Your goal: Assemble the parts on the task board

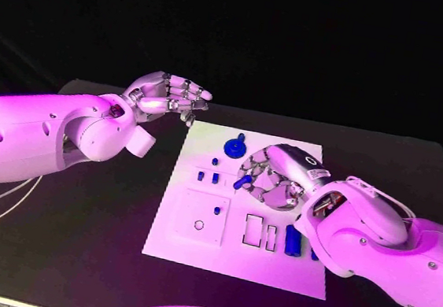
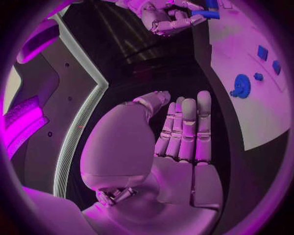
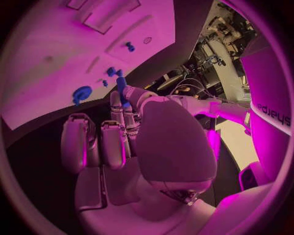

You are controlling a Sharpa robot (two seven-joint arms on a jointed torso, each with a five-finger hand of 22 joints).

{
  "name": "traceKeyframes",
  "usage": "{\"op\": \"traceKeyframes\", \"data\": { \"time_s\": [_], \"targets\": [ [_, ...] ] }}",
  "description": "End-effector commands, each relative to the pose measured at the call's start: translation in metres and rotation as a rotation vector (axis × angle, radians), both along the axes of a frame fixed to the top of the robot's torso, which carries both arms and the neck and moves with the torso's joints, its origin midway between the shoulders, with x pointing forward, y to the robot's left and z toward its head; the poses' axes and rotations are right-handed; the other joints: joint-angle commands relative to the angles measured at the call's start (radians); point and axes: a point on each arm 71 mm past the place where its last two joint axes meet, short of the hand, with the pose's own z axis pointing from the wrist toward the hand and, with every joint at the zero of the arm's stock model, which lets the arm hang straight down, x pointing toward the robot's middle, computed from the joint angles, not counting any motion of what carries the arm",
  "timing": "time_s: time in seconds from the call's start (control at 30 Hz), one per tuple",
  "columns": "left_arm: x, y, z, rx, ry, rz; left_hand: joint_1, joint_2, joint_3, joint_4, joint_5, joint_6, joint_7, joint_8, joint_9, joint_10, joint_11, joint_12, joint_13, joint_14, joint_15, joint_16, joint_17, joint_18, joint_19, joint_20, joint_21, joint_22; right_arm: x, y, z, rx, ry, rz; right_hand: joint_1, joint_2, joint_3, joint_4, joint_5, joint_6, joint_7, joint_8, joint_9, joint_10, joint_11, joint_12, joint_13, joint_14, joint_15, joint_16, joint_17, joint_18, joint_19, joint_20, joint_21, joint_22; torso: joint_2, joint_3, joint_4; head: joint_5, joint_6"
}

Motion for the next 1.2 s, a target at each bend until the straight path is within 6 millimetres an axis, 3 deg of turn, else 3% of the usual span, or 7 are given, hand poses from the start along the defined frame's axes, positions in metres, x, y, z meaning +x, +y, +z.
{"op": "traceKeyframes", "data": {
  "time_s": [0.03, 0.2, 0.43, 1.2],
  "targets": [
    [0.000, -0.003, 0.001, -0.018, -0.005, -0.010, 0.003, 0.009, -0.001, -0.006, 0.005, -0.009, 0.000, 0.005, -0.001, -0.008, 0.000, 0.003, 0.001, -0.002, 0.003, -0.006, -0.001, 0.016, 0.006, 0.000, -0.006, -0.001, -0.009, 0.015, -0.002, 0.020, -0.027, 0.072, 0.015, 0.003, 0.002, -0.009, 0.002, 0.006, 0.001, 0.004, 0.040, 0.031, -0.024, -0.007, 0.000, 0.046, -0.009, 0.001, -0.002, -0.010, 0.063, -0.006, -0.003, 0.204, 0.000, 0.0000, 0.0020, 0.006, 0.004],
    [0.000, -0.006, 0.000, -0.020, -0.002, -0.015, 0.003, 0.009, -0.001, -0.006, 0.005, -0.009, 0.000, 0.005, -0.001, -0.008, 0.000, 0.003, 0.001, -0.002, 0.003, -0.006, -0.001, 0.016, 0.006, 0.000, -0.006, -0.001, -0.020, 0.039, -0.014, 0.026, -0.019, 0.137, 0.015, 0.003, 0.006, -0.014, 0.006, 0.005, 0.002, 0.004, 0.042, 0.032, -0.024, -0.009, 0.000, 0.046, -0.009, 0.001, -0.002, -0.010, 0.062, -0.006, -0.005, 0.204, 0.002, -0.0009, 0.0014, 0.015, 0.003],
    [0.000, -0.008, 0.000, -0.023, -0.001, -0.020, 0.003, 0.009, -0.001, -0.006, 0.005, -0.009, 0.000, 0.005, -0.001, -0.008, 0.000, 0.003, 0.001, -0.002, 0.003, -0.006, -0.001, 0.016, 0.006, 0.000, -0.006, -0.001, -0.026, 0.052, -0.034, -0.004, 0.018, 0.174, 0.015, 0.003, 0.007, -0.015, 0.007, 0.004, 0.003, 0.004, 0.042, 0.032, -0.024, -0.010, 0.000, 0.046, -0.008, 0.001, -0.002, -0.010, 0.062, -0.006, -0.004, 0.204, 0.002, -0.0007, 0.0009, 0.028, -0.007],
    [0.000, -0.010, -0.001, -0.025, 0.014, -0.026, 0.003, 0.009, -0.001, -0.006, 0.005, -0.009, 0.000, 0.005, -0.001, -0.008, 0.000, 0.004, 0.001, -0.002, 0.003, -0.006, -0.001, 0.016, 0.007, 0.000, -0.006, -0.001, -0.032, 0.060, -0.061, -0.138, 0.057, 0.211, 0.008, 0.001, 0.009, -0.018, 0.006, 0.003, 0.004, 0.005, 0.045, 0.031, -0.022, -0.015, 0.001, 0.045, -0.007, -0.001, -0.005, -0.009, 0.061, -0.005, -0.010, 0.203, 0.001, -0.0002, 0.0011, 0.034, -0.023]
  ]
}}
